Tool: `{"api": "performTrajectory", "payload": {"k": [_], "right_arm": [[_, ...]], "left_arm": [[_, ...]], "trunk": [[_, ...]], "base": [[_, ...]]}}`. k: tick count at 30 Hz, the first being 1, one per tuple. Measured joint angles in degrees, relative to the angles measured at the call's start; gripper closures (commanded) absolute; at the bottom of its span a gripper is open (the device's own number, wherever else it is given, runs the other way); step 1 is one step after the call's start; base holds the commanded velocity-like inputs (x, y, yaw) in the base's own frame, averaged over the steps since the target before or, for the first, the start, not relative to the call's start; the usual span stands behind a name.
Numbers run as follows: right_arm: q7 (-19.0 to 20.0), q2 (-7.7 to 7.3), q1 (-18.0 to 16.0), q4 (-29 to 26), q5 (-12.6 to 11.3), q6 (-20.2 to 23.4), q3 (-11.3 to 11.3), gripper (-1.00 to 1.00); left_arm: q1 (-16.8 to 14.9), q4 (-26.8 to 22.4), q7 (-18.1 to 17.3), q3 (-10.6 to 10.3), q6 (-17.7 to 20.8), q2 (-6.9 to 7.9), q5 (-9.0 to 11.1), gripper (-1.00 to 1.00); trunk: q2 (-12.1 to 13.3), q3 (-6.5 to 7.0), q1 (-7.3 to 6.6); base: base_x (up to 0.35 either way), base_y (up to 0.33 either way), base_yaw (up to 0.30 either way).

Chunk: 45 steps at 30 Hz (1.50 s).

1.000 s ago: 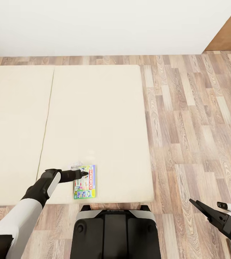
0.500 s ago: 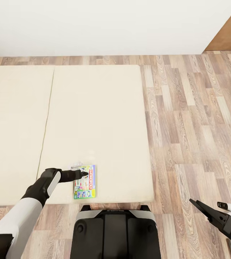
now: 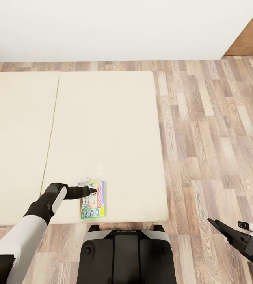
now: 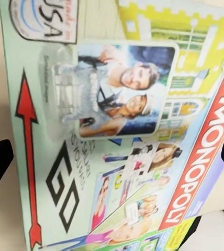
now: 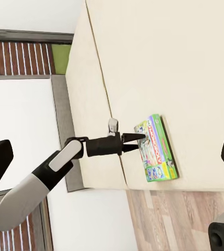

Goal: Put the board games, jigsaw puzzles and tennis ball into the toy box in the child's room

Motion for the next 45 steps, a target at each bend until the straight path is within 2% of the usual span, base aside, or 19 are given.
{"api": "performTrajectory", "payload": {"k": [26,45], "right_arm": [[0.0,0.00,0.0,0.0,0.0,0.0,0.0,-1.00],[0.0,0.00,0.0,0.0,0.0,0.0,0.0,-1.00]], "left_arm": [[-0.2,0.1,0.1,0.0,2.1,-0.19,0.0,-1.00],[-0.2,0.1,0.0,0.0,1.8,-0.36,0.1,-1.00]], "trunk": [[0.0,0.00,0.00],[0.0,0.00,0.00]], "base": [[0.000,-0.001,0.000],[0.000,-0.091,0.000]]}}
